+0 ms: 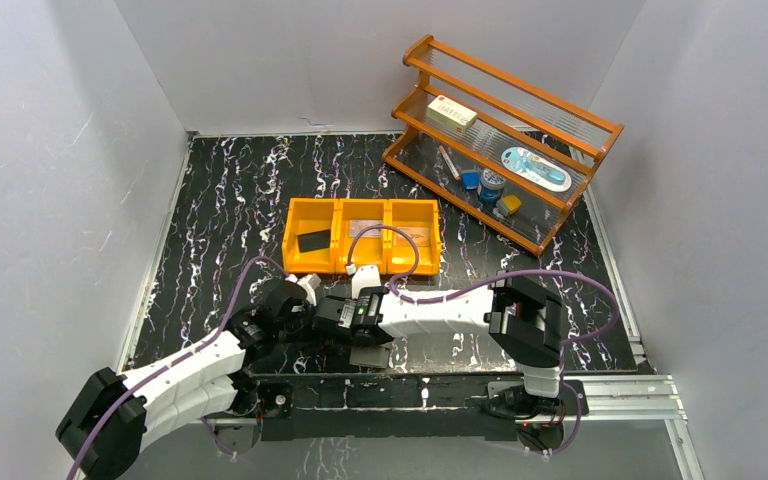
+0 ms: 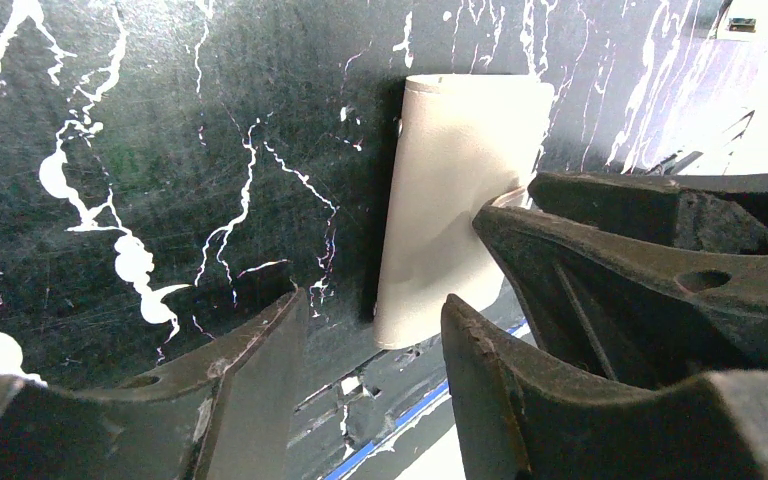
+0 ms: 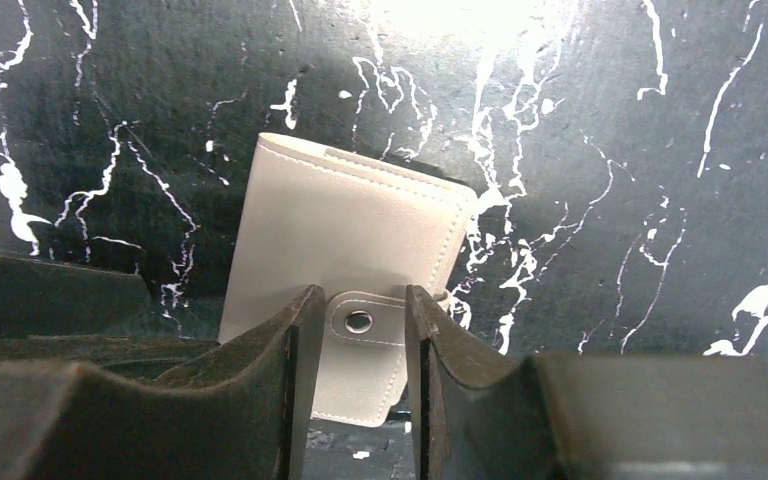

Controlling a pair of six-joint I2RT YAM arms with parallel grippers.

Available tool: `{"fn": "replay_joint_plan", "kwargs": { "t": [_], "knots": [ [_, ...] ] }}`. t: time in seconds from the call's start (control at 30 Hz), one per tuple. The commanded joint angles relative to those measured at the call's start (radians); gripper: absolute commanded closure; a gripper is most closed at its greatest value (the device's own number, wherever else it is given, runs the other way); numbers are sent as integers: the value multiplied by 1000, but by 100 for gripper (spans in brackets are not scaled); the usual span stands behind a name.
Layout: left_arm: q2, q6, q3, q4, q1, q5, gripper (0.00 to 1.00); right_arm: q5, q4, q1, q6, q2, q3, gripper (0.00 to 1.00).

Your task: Take the credit cards out of the card holder

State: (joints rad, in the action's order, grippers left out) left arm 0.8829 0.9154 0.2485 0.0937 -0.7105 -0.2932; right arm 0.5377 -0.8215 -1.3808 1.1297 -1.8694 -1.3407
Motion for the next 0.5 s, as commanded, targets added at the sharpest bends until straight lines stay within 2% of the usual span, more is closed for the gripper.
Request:
{"fn": "replay_joint_plan", "kwargs": {
  "t": [0.0, 0.17, 0.37, 0.47],
  "knots": [
    [10, -25, -17, 63, -2, 17, 49, 41, -49, -7, 15, 9, -24, 55],
    [20, -26, -14, 62, -3, 17, 49, -21, -2, -9, -2, -18, -1, 55],
    [21, -32, -4, 61, -1, 11, 49, -13, -57, -18, 45, -41, 2, 56],
    [29, -39, 1, 61, -2, 3, 49, -11, -50, -21, 53, -31, 22, 65]
  ]
}}
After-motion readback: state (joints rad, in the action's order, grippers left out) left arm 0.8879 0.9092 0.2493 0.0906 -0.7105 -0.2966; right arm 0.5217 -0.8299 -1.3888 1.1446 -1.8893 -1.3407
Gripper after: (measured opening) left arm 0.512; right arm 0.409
